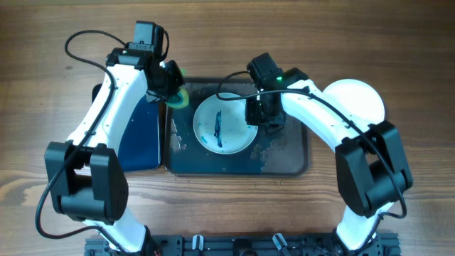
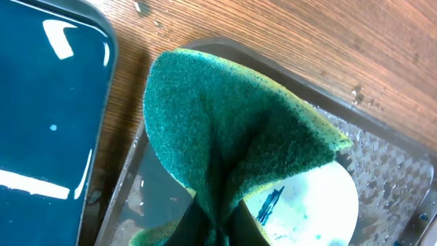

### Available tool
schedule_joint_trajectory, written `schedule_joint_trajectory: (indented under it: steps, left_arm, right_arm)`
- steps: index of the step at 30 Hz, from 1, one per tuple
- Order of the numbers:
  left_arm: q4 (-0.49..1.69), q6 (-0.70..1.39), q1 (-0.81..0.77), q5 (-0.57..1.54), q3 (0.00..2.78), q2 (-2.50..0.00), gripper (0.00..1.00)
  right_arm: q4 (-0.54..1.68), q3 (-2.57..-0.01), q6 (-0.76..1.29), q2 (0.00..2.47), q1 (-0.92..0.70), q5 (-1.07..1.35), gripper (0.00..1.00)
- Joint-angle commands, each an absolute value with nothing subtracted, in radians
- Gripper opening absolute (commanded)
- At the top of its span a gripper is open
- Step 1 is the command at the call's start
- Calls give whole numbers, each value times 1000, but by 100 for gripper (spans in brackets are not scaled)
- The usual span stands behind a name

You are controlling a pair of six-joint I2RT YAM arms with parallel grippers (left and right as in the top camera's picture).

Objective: Clean dirty plates on tray and stack at the side

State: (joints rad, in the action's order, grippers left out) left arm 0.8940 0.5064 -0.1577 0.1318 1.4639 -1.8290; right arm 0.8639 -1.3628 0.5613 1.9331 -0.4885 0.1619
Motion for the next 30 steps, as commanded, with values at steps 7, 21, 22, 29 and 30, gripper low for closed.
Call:
schedule_joint_trajectory:
  steps: [7, 21, 22, 29, 30]
  left_arm:
    - [878, 344, -271, 121, 1485, -1835, 4]
    - [642, 378, -350, 122, 1148, -1835, 4]
    - [617, 378, -358, 123, 1119, -1835, 4]
    - [488, 264, -451, 206, 1018, -1835, 4]
    - [482, 208, -466, 244, 1019, -1835, 4]
  right_arm:
    - [809, -1359, 636, 2047, -490, 263, 25]
    - [770, -1359, 638, 2056, -490, 291, 4]
    - [770, -1359, 635, 2056, -490, 291, 4]
    - [760, -1359, 631, 2056, -490, 302, 4]
    - [760, -1359, 630, 2056, -490, 305, 4]
